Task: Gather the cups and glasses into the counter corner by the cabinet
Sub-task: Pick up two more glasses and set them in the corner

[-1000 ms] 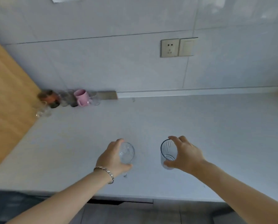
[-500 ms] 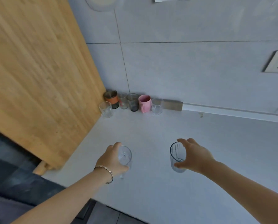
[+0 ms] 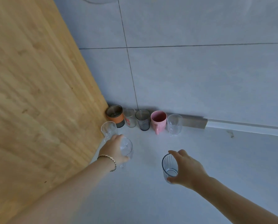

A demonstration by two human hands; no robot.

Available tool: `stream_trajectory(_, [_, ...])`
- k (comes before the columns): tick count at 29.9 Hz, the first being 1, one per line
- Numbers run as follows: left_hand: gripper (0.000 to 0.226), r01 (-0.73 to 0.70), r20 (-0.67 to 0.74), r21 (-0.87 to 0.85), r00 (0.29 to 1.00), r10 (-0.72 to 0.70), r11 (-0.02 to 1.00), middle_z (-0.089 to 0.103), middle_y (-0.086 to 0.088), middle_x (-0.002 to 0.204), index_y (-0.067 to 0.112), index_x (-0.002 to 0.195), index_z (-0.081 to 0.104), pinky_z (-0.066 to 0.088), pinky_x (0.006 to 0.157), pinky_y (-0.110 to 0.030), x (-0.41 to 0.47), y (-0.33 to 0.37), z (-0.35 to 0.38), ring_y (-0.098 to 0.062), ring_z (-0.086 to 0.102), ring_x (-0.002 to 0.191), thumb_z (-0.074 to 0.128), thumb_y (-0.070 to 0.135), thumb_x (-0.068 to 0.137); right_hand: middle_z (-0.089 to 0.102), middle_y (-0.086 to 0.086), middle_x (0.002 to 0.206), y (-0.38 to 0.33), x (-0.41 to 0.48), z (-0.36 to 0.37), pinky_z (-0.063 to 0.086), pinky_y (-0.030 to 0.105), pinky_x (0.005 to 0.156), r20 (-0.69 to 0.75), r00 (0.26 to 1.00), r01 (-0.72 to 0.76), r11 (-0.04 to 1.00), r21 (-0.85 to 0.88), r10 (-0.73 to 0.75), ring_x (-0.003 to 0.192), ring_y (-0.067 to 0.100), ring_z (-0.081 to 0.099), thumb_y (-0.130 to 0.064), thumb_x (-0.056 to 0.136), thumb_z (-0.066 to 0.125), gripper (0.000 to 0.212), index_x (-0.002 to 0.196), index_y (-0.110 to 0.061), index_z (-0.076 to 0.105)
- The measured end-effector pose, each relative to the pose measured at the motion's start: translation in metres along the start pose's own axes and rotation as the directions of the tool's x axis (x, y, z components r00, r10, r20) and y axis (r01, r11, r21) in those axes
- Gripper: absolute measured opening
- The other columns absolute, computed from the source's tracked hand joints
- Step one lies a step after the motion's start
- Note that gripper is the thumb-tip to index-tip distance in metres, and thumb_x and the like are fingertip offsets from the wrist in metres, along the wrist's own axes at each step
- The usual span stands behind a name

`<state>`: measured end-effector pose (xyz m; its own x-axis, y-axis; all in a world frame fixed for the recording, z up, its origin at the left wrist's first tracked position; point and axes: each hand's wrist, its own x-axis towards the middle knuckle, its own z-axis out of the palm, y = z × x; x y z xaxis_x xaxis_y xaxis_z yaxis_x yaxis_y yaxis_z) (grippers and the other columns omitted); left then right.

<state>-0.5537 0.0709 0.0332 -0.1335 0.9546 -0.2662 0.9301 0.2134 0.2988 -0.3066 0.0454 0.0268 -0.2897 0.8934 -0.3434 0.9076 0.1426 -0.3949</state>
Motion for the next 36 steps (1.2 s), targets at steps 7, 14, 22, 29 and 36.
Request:
stream_trajectory(7, [0.07, -0.159, 0.014, 0.267, 0.987, 0.161, 0.951, 0.055, -0.004, 0.123, 0.015, 0.119, 0.047, 0.046, 0.088, -0.033, 0.1, -0.017, -0.005, -0.024, 0.055, 0.112, 0.077, 0.04, 0.062, 0.039, -0.004, 0.137, -0.028, 0.049, 0.025, 0.047, 0.028, 0.092, -0.054, 0.983, -0.168, 0.982, 0.085, 0.173, 0.12, 0.018, 0.052, -0.044, 0.072, 0.072, 0.09, 0.146, -0.03, 0.022])
stream_trajectory(14, [0.076, -0.281, 0.118, 0.279, 0.959, 0.257, 0.918, 0.052, -0.004, 0.129, 0.017, 0.128, 0.042, 0.046, 0.092, -0.034, 0.151, -0.042, 0.009, -0.025, 0.054, 0.117, 0.076, 0.042, 0.065, 0.037, -0.001, 0.141, -0.074, 0.116, 0.04, 0.044, 0.032, 0.099, -0.118, 0.946, -0.276, 0.942, 0.19, 0.301, 0.124, 0.022, 0.047, -0.04, 0.072, 0.074, 0.092, 0.145, -0.02, 0.021])
stream_trajectory(22, [0.076, -0.324, 0.071, 0.118, 0.946, 0.318, 0.939, 0.049, -0.001, 0.135, 0.019, 0.133, 0.04, 0.045, 0.099, -0.031, 0.165, -0.058, 0.02, -0.021, 0.05, 0.122, 0.075, 0.04, 0.069, 0.036, 0.005, 0.14, -0.107, 0.192, 0.04, 0.037, 0.033, 0.106, -0.161, 0.927, -0.293, 0.924, 0.248, 0.337, 0.132, 0.024, 0.035, -0.033, 0.073, 0.075, 0.087, 0.143, -0.014, 0.026])
stream_trajectory(29, [0.083, -0.377, 0.061, 0.099, 0.926, 0.372, 0.921, 0.044, 0.0, 0.142, 0.018, 0.141, 0.03, 0.041, 0.106, -0.031, 0.169, -0.062, 0.023, -0.02, 0.044, 0.129, 0.072, 0.038, 0.072, 0.019, 0.008, 0.156, -0.11, 0.185, 0.052, 0.031, 0.034, 0.112, -0.101, 0.914, -0.333, 0.869, 0.365, 0.393, 0.143, 0.024, 0.025, -0.028, 0.078, 0.075, 0.108, 0.15, -0.008, -0.003])
stream_trajectory(36, [0.093, -0.461, 0.017, 0.331, 0.876, 0.483, 0.823, 0.064, -0.017, 0.114, 0.011, 0.121, 0.059, 0.053, 0.088, -0.053, 0.137, -0.049, 0.01, -0.038, 0.065, 0.098, 0.089, 0.042, 0.039, 0.052, 0.003, 0.135, -0.067, 0.126, 0.042, 0.045, 0.034, 0.099, 0.161, 0.89, -0.453, 0.872, 0.185, 0.428, 0.122, 0.023, 0.052, -0.029, 0.085, 0.063, 0.06, 0.139, -0.018, 0.039])
